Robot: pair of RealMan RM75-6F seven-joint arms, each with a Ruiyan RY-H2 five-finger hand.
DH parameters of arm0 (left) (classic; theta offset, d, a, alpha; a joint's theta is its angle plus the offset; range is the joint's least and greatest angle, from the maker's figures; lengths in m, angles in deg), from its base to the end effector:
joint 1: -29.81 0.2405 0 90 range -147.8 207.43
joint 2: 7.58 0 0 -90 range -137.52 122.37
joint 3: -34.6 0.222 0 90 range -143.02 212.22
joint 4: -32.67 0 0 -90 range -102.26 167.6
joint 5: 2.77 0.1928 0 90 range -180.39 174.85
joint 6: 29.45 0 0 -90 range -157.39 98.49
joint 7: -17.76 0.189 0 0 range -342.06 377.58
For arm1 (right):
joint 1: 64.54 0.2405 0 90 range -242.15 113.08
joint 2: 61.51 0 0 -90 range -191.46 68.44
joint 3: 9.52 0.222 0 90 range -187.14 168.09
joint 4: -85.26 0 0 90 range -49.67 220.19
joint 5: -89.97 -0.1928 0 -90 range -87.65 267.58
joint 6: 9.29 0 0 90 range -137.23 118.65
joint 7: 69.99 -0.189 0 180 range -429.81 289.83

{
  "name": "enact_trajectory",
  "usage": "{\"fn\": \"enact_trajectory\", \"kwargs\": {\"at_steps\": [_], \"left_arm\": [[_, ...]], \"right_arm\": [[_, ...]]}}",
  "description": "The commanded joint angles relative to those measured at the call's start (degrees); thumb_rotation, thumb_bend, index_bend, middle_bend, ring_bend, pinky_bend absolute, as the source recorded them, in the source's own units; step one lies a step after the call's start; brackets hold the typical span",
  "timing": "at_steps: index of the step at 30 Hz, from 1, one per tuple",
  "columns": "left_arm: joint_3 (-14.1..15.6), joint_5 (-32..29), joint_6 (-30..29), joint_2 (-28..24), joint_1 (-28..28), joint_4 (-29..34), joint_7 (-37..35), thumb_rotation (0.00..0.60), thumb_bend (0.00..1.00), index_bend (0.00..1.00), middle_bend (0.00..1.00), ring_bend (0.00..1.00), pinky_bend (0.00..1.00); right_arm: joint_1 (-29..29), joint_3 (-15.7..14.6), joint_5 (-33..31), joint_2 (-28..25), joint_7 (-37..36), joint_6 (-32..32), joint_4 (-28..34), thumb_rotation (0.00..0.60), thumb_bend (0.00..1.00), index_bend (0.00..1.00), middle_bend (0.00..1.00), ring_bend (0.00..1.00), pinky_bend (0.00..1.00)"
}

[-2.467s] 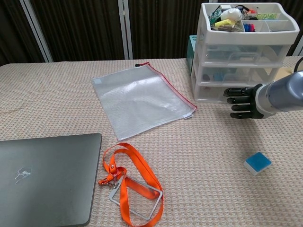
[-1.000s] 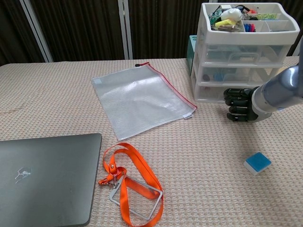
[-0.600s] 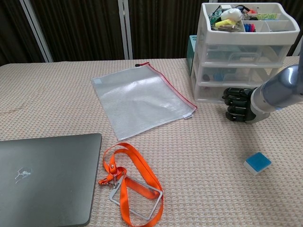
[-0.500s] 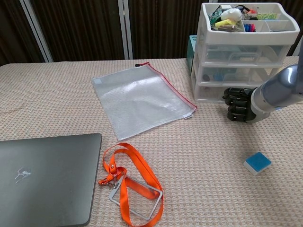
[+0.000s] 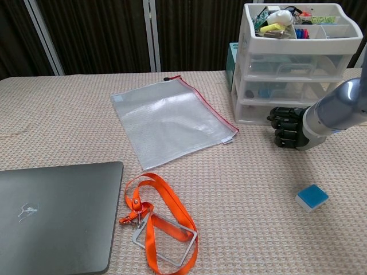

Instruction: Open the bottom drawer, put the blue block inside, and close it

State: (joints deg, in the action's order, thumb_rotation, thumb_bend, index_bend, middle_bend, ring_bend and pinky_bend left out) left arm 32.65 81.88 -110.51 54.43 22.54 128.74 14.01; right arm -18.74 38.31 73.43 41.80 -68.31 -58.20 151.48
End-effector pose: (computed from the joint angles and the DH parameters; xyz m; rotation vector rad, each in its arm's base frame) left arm -0.2653 0.2288 0.1508 -1.4069 -1.0244 -0.9433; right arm -0.1866 -0.4027 -0.0516 -0.1222 -2.3879 1.0207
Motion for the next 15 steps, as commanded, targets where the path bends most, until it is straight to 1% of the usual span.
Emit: {"fn": "enact_trajectory", "kwargs": {"at_steps": [1,6,11,15], "left_arm": [[0.0,-0.1,0.0,0.0,0.0,0.0,0.0,0.600,0.18,0.13,0.00,0.00,0.00],[0.1,0.3,-0.1,0.0,0.0,0.0,-0.2,0.600,0.18,0.13,0.00,0.00,0.00],[0.2,0.6,-0.2,0.0,0.0,-0.1,-0.4,0.600,0.18,0.13,0.00,0.00,0.00],[0.2,0.6,-0.2,-0.1,0.0,-0.1,-0.4,0.600,0.18,0.13,0.00,0.00,0.00]], "right_arm": [[-0.7,-0.1,-0.5,-0.3,0.2,0.0,1.1,0.600,0.50,0.40,0.83,0.85,0.70],[-2.7,-0.4,-1.5,-1.4,0.3,-0.5,4.6,0.600,0.50,0.41,0.83,0.85,0.70],[-4.3,-1.3,-0.5,-2.7,0.4,-1.4,8.7,0.600,0.50,0.41,0.83,0.85,0.71],[-5.9,-2.2,-0.4,-3.9,0.3,-2.7,13.4,0.600,0.49,0.41,0.83,0.85,0.71]]}}
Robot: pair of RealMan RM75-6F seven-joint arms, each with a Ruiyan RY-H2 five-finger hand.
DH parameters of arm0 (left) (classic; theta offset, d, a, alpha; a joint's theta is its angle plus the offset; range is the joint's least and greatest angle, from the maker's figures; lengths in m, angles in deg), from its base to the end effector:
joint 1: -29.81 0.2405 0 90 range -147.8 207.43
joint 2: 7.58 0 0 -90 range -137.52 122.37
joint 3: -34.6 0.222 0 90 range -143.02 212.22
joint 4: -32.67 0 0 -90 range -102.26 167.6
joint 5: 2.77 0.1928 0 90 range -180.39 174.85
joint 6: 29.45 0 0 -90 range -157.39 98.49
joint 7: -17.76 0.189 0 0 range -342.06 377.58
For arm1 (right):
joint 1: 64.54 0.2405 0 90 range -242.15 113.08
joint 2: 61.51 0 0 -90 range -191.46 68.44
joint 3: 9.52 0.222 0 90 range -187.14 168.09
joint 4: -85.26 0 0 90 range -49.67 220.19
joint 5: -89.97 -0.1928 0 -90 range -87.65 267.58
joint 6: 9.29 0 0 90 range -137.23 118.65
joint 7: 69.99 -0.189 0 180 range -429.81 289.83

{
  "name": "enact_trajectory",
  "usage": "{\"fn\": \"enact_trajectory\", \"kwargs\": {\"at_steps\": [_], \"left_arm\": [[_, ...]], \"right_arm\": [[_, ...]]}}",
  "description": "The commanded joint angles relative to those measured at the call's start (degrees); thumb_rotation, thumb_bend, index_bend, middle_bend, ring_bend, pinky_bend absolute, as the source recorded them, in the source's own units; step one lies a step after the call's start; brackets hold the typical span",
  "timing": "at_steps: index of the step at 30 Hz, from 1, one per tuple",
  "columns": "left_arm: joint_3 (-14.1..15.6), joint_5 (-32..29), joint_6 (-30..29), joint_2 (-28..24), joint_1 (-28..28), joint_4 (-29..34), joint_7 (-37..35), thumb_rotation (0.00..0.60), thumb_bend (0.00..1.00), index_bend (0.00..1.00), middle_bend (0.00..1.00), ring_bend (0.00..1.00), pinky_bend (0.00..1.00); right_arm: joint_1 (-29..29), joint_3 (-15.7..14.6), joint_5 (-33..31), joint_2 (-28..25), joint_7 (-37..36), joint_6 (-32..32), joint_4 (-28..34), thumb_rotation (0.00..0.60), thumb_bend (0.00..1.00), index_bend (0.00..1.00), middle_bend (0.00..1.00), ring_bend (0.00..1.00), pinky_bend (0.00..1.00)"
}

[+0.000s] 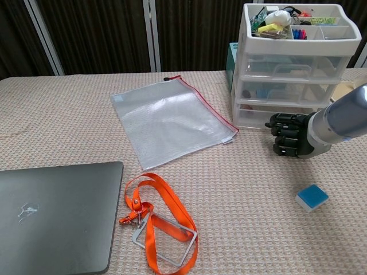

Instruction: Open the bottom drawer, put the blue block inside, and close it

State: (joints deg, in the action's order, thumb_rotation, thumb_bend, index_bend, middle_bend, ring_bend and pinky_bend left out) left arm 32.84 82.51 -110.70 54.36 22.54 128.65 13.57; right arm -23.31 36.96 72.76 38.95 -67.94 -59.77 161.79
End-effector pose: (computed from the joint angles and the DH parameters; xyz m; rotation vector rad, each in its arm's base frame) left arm -0.2639 0.2281 0.1505 -1.4143 -1.0236 -0.9516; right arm -0.1780 -0.3788 -0.0526 -0.0875 -2.4566 0.9782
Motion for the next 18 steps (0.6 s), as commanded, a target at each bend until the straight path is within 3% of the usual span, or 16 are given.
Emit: {"fn": "enact_trajectory", "kwargs": {"at_steps": [1,11,14,18], "left_arm": [[0.0,0.0,0.0,0.0,0.0,0.0,0.0,0.600,0.18,0.13,0.00,0.00,0.00],[0.2,0.3,-0.4,0.0,0.3,0.1,0.0,0.600,0.18,0.13,0.00,0.00,0.00],[0.3,0.4,-0.5,0.0,0.3,0.2,0.0,0.600,0.18,0.13,0.00,0.00,0.00],[0.3,0.5,-0.7,0.1,0.4,0.1,0.2,0.600,0.18,0.13,0.00,0.00,0.00]], "right_arm": [[-1.7,-1.1,0.3,-1.3,0.0,-1.3,4.1,0.600,0.50,0.41,0.83,0.85,0.71],[-4.3,-3.3,1.0,-3.1,-0.3,-3.2,11.4,0.600,0.50,0.40,0.83,0.85,0.71],[-5.4,-4.7,5.3,-4.7,0.2,-3.6,15.4,0.600,0.50,0.34,0.83,0.83,0.71],[-7.1,-7.5,16.8,-6.9,0.7,-6.2,20.9,0.600,0.48,0.27,0.82,0.83,0.70]]}}
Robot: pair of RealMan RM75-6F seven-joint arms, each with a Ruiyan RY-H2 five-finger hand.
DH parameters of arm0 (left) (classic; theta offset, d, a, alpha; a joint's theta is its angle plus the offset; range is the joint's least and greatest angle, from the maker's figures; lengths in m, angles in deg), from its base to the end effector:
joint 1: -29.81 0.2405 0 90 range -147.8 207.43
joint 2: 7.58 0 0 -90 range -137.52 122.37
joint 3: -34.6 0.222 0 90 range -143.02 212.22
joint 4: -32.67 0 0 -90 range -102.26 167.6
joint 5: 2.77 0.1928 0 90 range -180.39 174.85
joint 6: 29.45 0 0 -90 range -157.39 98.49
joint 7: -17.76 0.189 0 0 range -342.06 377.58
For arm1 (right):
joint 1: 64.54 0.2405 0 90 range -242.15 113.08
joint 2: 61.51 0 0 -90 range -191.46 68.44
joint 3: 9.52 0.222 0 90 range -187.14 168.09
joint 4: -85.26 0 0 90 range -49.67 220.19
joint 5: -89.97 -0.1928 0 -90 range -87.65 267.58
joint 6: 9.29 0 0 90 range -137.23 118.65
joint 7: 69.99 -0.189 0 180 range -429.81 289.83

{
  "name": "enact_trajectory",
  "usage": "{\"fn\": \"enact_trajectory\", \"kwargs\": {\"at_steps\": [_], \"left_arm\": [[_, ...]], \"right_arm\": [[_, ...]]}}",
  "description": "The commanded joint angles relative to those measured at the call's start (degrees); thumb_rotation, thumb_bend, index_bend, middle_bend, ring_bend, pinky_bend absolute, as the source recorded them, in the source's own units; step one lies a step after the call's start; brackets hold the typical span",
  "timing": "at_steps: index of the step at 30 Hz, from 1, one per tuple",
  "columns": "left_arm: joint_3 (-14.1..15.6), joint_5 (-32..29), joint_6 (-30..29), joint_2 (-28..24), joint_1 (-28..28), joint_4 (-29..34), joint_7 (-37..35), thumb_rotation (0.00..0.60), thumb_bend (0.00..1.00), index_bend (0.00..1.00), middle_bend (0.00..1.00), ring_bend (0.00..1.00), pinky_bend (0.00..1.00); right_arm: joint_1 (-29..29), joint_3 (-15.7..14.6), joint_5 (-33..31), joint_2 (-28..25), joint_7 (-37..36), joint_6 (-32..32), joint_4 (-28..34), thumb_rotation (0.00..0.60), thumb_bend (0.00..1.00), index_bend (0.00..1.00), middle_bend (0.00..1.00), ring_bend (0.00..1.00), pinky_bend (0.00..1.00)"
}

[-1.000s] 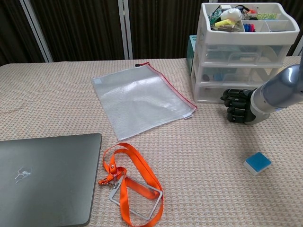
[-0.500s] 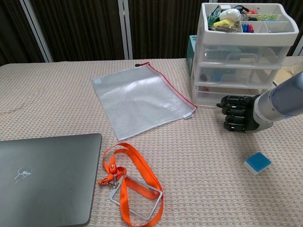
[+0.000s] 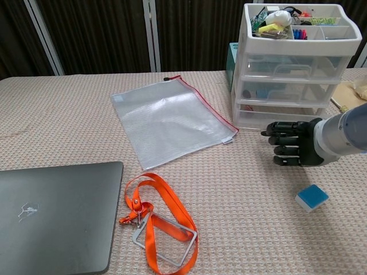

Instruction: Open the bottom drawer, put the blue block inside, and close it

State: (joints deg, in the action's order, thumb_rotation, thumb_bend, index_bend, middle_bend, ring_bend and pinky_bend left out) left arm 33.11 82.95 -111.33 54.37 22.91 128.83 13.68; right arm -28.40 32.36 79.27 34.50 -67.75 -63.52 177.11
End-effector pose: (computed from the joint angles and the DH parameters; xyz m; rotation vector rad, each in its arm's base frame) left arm -0.2632 0.2255 0.1508 -1.4135 -1.0207 -0.9552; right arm -0.1616 -0.3464 -0.0444 0.1399 -2.4642 0.9617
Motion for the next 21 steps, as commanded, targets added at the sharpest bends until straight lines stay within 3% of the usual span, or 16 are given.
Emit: {"fn": "enact_trajectory", "kwargs": {"at_steps": [1,3,9,21], "left_arm": [[0.0,0.1,-0.2,0.1,0.1,0.0,0.2,0.600,0.18,0.13,0.00,0.00,0.00],[0.0,0.1,-0.4,0.2,0.1,-0.1,0.4,0.600,0.18,0.13,0.00,0.00,0.00],[-0.1,0.2,-1.0,0.6,0.3,-0.3,1.3,0.600,0.18,0.13,0.00,0.00,0.00],[-0.3,-0.3,-0.6,0.9,0.2,-0.1,2.3,0.600,0.18,0.13,0.00,0.00,0.00]], "right_arm": [[-2.3,-3.4,12.4,-2.7,0.5,-3.2,6.4,0.600,0.48,0.26,0.82,0.83,0.71],[-2.9,-4.6,17.3,-3.7,0.6,-5.1,8.2,0.600,0.47,0.24,0.82,0.82,0.71],[-2.5,-8.2,24.1,-5.9,4.3,-9.0,8.7,0.600,0.45,0.20,0.82,0.82,0.71],[0.0,-10.8,19.9,-6.6,9.2,-8.7,3.0,0.600,0.45,0.21,0.82,0.82,0.71]]}}
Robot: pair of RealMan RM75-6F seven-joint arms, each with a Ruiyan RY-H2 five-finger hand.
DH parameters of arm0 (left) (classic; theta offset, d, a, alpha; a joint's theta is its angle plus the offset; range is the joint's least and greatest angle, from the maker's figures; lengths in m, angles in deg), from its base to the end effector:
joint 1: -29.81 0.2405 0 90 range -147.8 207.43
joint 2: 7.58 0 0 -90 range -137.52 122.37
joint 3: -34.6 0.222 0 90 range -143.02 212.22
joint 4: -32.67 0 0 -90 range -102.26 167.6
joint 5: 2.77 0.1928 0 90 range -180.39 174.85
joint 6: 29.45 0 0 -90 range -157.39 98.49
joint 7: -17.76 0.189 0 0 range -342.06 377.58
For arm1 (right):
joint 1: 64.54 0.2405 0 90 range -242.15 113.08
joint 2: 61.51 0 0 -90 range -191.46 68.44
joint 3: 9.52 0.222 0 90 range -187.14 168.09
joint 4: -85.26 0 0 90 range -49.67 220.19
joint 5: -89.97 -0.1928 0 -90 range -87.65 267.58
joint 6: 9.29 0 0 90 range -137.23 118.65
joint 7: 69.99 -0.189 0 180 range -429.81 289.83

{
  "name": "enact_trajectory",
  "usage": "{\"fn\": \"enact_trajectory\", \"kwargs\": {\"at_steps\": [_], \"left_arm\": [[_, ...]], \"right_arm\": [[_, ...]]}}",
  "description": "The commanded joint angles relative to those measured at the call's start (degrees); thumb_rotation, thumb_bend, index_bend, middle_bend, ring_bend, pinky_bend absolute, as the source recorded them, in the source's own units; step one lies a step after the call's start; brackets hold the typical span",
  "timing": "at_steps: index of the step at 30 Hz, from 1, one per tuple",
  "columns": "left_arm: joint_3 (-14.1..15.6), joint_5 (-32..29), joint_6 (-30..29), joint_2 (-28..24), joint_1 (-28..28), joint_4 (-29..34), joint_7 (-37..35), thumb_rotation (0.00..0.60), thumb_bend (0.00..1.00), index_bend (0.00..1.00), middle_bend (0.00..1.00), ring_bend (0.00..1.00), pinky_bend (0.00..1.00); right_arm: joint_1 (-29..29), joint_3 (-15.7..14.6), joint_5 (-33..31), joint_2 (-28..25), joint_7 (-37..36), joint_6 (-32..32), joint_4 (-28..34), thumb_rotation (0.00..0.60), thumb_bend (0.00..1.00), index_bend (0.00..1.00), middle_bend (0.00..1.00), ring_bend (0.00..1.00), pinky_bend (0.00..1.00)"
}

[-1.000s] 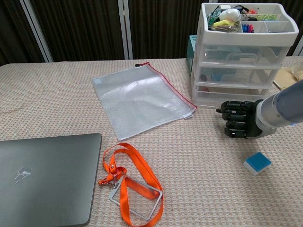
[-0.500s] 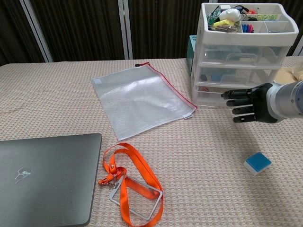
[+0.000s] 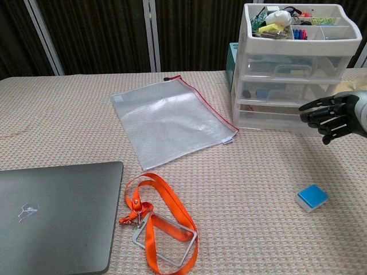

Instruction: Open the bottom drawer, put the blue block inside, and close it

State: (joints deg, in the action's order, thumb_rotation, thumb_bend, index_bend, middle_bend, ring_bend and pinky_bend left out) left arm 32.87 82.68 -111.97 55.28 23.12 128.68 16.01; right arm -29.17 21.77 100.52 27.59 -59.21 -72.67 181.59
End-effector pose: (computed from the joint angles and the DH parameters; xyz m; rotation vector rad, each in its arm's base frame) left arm -0.2627 0.2254 0.1494 -1.4110 -0.9919 -0.9408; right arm -0.1900 -0.3546 0.0109 0.6894 -1.9604 0.9648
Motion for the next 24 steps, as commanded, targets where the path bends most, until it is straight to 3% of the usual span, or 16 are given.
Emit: {"fn": "enact_trajectory", "kwargs": {"at_steps": [1,15,24], "left_arm": [[0.0,0.0,0.0,0.0,0.0,0.0,0.0,0.600,0.18,0.13,0.00,0.00,0.00],[0.0,0.0,0.0,0.1,0.0,0.0,0.0,0.600,0.18,0.13,0.00,0.00,0.00],[0.0,-0.2,0.3,0.0,0.0,0.3,0.0,0.600,0.18,0.13,0.00,0.00,0.00]], "right_arm": [[1.0,-0.3,-1.5,0.5,0.7,0.4,-2.3,0.600,0.45,0.21,0.82,0.82,0.71],[2.6,-0.6,-2.0,3.3,0.6,0.5,-8.0,0.600,0.45,0.22,0.82,0.82,0.71],[2.4,-0.2,-4.8,3.7,1.1,1.2,-10.2,0.600,0.45,0.42,0.82,0.82,0.71]]}}
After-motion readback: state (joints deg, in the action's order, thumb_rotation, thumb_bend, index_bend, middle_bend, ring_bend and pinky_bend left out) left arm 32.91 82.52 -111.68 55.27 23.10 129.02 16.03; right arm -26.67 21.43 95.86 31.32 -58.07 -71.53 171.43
